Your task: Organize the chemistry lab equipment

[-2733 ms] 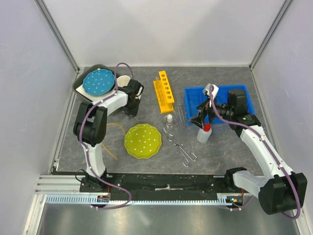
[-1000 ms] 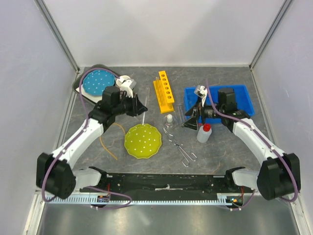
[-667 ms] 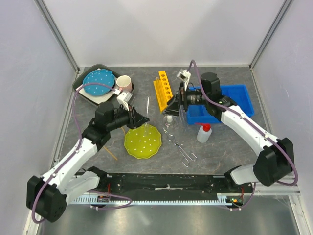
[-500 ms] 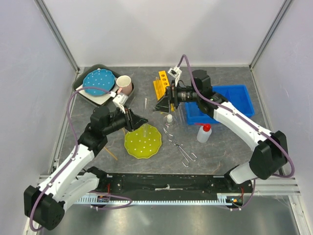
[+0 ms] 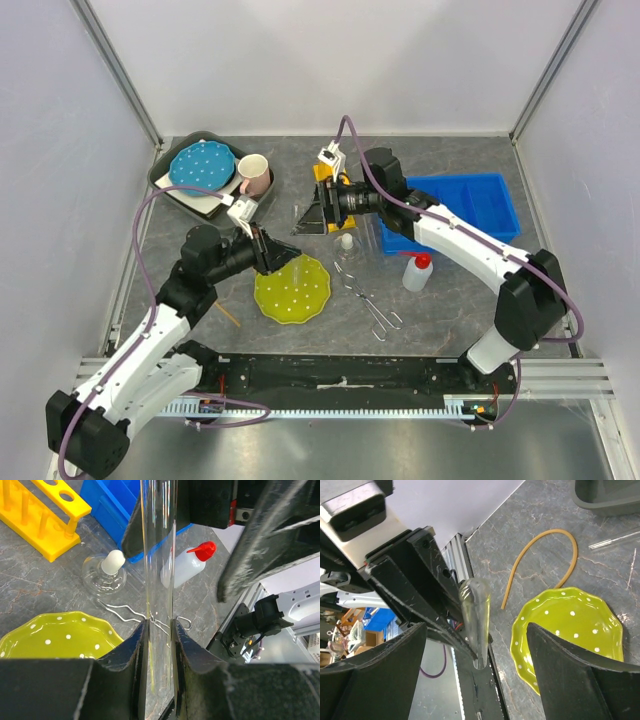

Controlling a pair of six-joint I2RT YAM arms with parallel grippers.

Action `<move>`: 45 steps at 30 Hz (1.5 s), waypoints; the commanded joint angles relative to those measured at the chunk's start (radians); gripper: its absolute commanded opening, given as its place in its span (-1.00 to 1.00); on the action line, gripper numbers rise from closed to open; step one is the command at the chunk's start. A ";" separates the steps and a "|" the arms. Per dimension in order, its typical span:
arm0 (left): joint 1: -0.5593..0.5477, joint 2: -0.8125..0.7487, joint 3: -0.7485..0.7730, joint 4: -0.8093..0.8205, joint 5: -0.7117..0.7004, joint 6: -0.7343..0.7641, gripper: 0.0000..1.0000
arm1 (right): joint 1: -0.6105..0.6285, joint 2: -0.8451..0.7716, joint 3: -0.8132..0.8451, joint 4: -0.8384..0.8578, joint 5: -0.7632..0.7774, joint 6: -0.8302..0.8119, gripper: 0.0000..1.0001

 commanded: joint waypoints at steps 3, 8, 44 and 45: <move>-0.016 0.015 0.012 0.045 0.016 -0.028 -0.75 | 0.012 0.045 0.075 0.036 0.019 0.014 0.61; -0.027 0.030 0.012 0.045 0.013 -0.031 -0.75 | 0.024 0.049 0.107 -0.036 0.071 -0.079 0.43; -0.028 0.038 0.242 -0.514 -0.473 0.360 0.68 | -0.103 0.422 0.740 -0.216 0.529 -0.698 -0.54; -0.028 0.037 0.216 -0.503 -0.479 0.359 0.68 | -0.103 0.442 0.784 -0.216 0.536 -0.704 -0.54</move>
